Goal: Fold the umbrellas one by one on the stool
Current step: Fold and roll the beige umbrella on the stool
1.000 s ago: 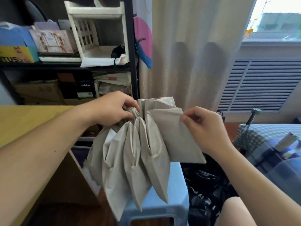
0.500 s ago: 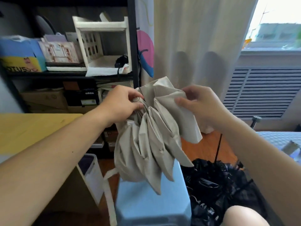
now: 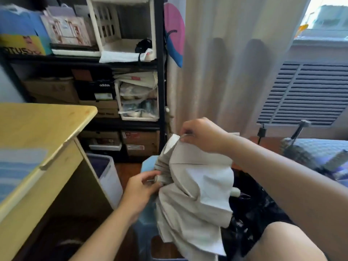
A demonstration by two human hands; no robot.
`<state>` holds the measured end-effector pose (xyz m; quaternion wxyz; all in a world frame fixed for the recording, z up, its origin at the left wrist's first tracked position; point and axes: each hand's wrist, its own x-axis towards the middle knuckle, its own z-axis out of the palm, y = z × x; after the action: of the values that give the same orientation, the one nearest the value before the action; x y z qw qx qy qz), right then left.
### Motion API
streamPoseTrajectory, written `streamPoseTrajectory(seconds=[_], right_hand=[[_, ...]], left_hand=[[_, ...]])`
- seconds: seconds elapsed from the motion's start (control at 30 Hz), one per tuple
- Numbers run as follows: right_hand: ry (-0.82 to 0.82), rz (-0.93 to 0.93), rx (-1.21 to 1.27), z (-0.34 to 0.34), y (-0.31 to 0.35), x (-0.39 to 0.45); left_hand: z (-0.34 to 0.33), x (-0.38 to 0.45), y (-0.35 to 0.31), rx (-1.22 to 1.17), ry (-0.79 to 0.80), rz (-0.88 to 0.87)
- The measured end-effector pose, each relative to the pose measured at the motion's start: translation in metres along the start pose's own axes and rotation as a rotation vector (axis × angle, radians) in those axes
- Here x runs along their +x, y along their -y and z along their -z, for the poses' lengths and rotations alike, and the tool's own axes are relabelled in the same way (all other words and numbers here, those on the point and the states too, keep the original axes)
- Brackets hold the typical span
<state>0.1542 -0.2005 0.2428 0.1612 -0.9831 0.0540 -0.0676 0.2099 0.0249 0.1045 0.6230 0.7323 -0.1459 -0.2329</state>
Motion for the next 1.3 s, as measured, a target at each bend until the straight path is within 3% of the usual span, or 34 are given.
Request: streamPoseTrajectory(seconds=[0.17, 0.3, 0.6, 0.73, 0.87, 1.0, 1.07, 1.13, 1.23, 1.3], right_hand=[[0.122, -0.017, 0.092, -0.059, 0.005, 0.002], [0.27, -0.01, -0.032, -0.056, -0.001, -0.016], [0.394, -0.075, -0.067, -0.068, -0.051, -0.098], [0.247, 0.022, -0.136, -0.096, -0.06, -0.106], [0.006, -0.023, -0.068, -0.101, -0.068, -0.095], [0.162, -0.028, 0.027, -0.102, -0.058, -0.099], [0.174, 0.033, 0.003, -0.107, -0.052, -0.103], [0.122, 0.078, -0.001, -0.11, -0.048, -0.105], [0.06, 0.104, -0.046, -0.103, -0.046, -0.098], [0.068, 0.026, -0.079, -0.098, -0.055, -0.081]], left_hand=[[0.023, 0.0, 0.049, 0.264, 0.037, 0.005], [0.031, 0.012, 0.07, 0.412, 0.059, -0.078], [0.021, 0.011, 0.068, 0.253, 0.029, -0.125], [0.025, 0.009, 0.068, 0.269, 0.094, -0.084], [0.027, 0.002, 0.054, 0.264, -0.043, -0.123], [0.025, -0.005, 0.026, 0.473, 0.175, -0.343], [0.018, 0.006, 0.016, 0.594, 0.102, -0.439], [0.013, 0.02, 0.001, 0.548, 0.034, -0.474], [0.01, 0.041, -0.018, 0.338, 0.048, -0.288], [0.009, 0.06, -0.019, 0.288, 0.026, -0.116]])
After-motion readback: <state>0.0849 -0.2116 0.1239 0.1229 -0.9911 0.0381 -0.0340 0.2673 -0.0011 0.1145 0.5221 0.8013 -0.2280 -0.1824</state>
